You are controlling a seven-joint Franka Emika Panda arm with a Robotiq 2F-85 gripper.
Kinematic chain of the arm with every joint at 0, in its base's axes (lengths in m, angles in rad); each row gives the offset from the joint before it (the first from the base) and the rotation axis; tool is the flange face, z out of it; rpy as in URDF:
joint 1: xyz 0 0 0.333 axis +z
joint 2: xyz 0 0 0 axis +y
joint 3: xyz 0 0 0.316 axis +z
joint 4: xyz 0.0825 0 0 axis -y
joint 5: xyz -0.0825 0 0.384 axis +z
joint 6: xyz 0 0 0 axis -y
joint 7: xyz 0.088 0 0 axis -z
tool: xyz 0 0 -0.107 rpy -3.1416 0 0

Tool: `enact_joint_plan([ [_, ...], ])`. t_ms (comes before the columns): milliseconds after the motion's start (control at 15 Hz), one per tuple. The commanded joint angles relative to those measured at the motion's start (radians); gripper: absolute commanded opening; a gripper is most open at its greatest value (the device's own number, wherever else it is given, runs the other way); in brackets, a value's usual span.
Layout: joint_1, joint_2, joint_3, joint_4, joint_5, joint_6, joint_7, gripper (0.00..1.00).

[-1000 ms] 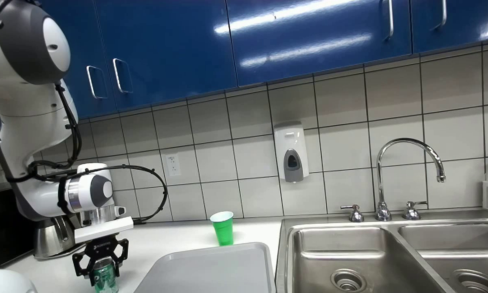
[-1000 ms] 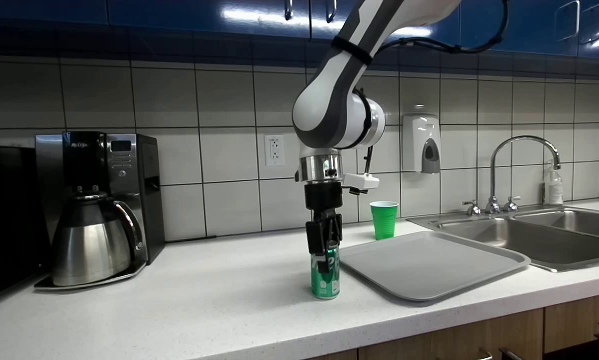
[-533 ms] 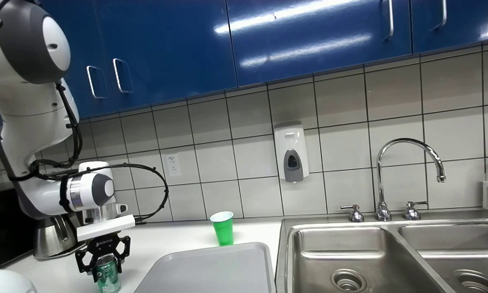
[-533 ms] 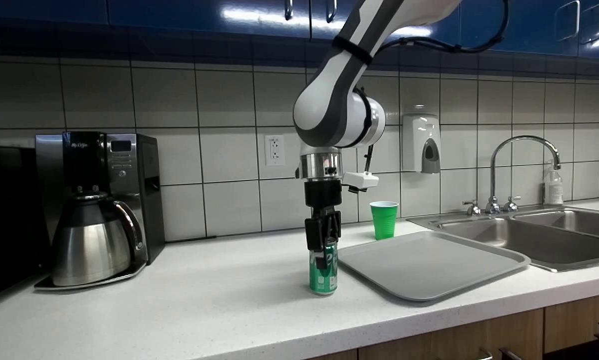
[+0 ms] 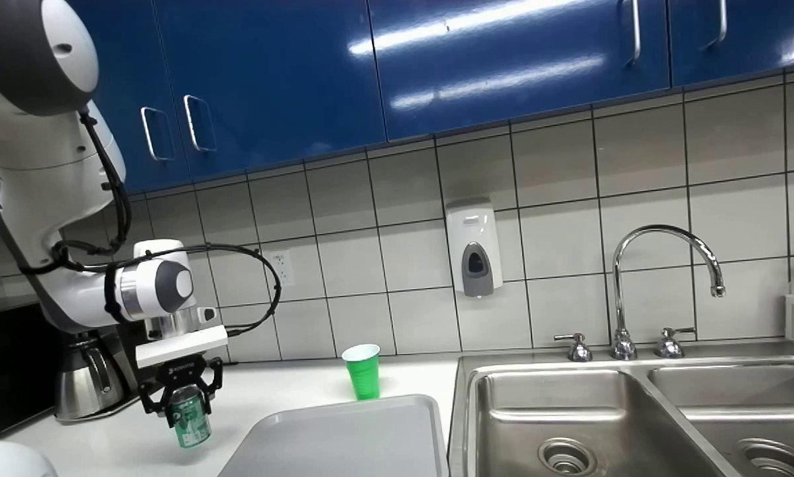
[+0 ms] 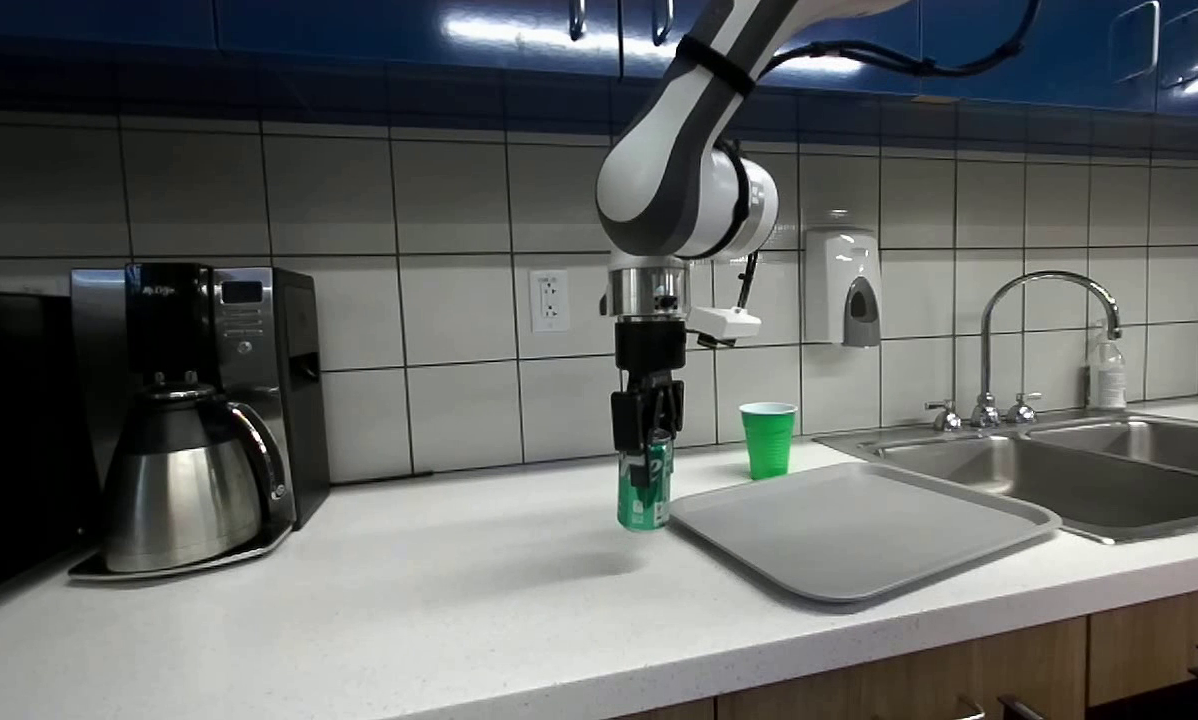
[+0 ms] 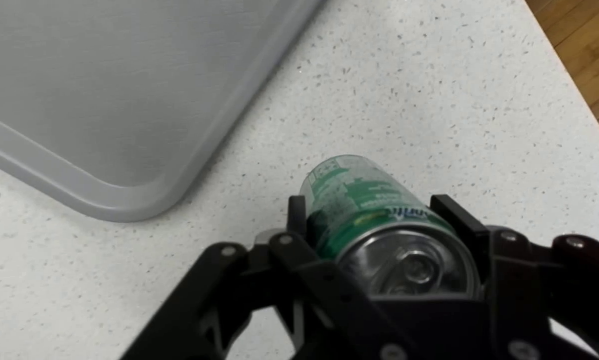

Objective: Put the green can on the tray

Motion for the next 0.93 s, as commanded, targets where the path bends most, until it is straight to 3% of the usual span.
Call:
enact_joint_plan([
  [0, -0.015, -0.059, -0.017, -0.019, -0.028, -0.011, 0.043, 0.39],
  [867, -0.096, -0.071, -0.132, -0.070, -0.078, -0.004, 0.075, 0.39],
])
